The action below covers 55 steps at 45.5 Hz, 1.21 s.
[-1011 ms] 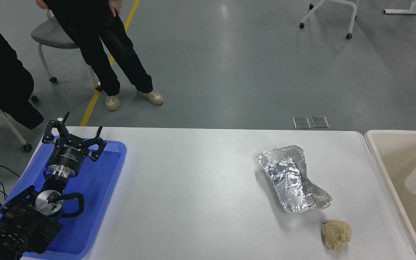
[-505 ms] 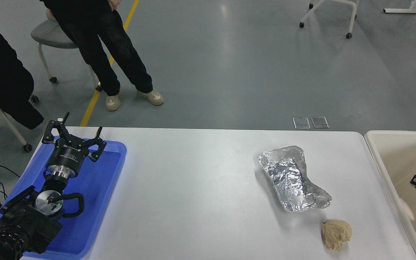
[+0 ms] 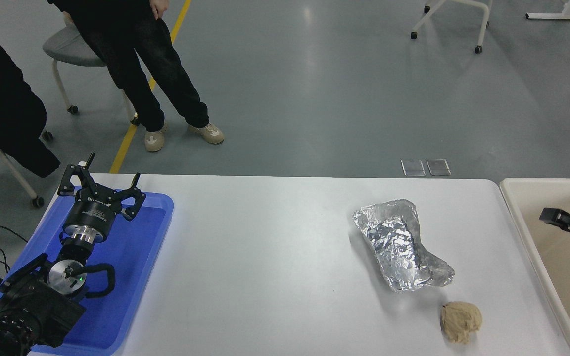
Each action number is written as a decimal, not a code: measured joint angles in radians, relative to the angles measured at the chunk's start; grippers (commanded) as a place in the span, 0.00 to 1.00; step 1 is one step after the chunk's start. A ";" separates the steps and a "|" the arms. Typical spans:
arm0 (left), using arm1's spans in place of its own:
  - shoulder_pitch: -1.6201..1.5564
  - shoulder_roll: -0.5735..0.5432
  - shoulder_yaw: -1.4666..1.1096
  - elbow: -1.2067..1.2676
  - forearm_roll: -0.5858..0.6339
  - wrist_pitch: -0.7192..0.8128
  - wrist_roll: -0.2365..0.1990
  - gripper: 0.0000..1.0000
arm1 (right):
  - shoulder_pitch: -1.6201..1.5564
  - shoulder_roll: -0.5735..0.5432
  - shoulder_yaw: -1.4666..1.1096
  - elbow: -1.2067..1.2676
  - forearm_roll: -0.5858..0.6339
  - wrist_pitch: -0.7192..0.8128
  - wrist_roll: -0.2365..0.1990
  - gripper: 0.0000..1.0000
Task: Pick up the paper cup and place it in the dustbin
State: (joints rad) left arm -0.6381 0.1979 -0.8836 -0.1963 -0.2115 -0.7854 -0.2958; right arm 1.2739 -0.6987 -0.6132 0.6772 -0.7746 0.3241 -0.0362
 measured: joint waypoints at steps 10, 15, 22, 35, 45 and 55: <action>0.000 0.000 0.000 0.000 0.000 0.000 0.000 1.00 | 0.291 -0.008 -0.180 0.238 -0.003 0.154 0.000 1.00; 0.000 0.000 0.000 0.001 0.000 0.000 0.000 1.00 | 0.409 0.009 -0.218 0.333 -0.001 0.246 -0.003 1.00; 0.001 0.001 0.000 0.001 0.000 0.000 0.000 1.00 | 0.568 0.048 -0.251 0.452 0.022 0.359 -0.007 1.00; 0.001 0.001 0.000 0.001 0.000 0.000 0.000 1.00 | 0.762 0.201 -0.278 0.564 0.285 0.435 -0.009 1.00; 0.001 0.002 0.000 0.001 0.000 0.000 0.000 1.00 | 0.810 0.322 -0.290 0.584 0.396 0.452 -0.011 1.00; 0.001 0.001 0.000 0.001 0.000 0.000 0.000 1.00 | 0.847 0.385 -0.373 0.589 0.483 0.458 -0.012 1.00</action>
State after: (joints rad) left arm -0.6366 0.1993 -0.8836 -0.1950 -0.2117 -0.7854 -0.2962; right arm 2.1207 -0.3141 -0.9860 1.2667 -0.2916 0.7823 -0.0480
